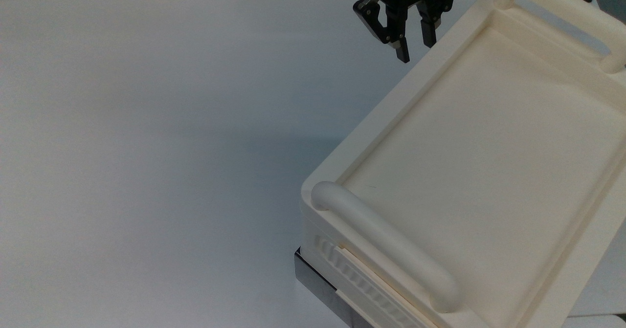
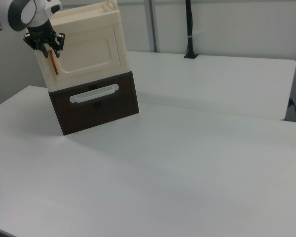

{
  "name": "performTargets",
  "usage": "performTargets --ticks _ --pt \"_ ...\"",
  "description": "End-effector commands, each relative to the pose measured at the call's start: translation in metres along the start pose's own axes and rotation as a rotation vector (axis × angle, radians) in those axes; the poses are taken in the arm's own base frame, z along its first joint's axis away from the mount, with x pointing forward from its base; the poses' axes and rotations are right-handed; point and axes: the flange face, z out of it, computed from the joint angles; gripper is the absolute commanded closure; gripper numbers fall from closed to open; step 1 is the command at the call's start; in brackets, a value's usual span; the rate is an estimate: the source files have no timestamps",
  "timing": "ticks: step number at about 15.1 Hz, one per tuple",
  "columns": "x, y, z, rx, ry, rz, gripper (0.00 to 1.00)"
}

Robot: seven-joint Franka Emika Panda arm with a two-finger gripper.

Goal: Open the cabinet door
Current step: 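Move the gripper to the cream cabinet door's edge and grasp it, then pull the door edge outward, swinging the door open on its hinge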

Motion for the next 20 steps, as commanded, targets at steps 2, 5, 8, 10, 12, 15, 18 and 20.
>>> performTargets --ticks 2,5,8,10,12,15,18,20 --pt "0.011 -0.012 0.015 0.011 0.045 0.000 0.58" --pt "0.014 -0.015 0.019 0.010 0.060 -0.008 0.77" --pt "0.014 -0.015 0.020 0.011 0.061 -0.006 0.99" --pt "0.013 -0.013 0.019 0.011 0.060 -0.005 1.00" --pt "0.011 -0.011 0.010 0.009 0.062 0.000 1.00" --pt "-0.001 -0.011 0.000 0.013 0.010 0.007 1.00" --pt "-0.015 0.007 -0.015 0.013 -0.069 0.034 1.00" --pt "-0.026 0.016 -0.017 0.016 -0.120 0.056 1.00"
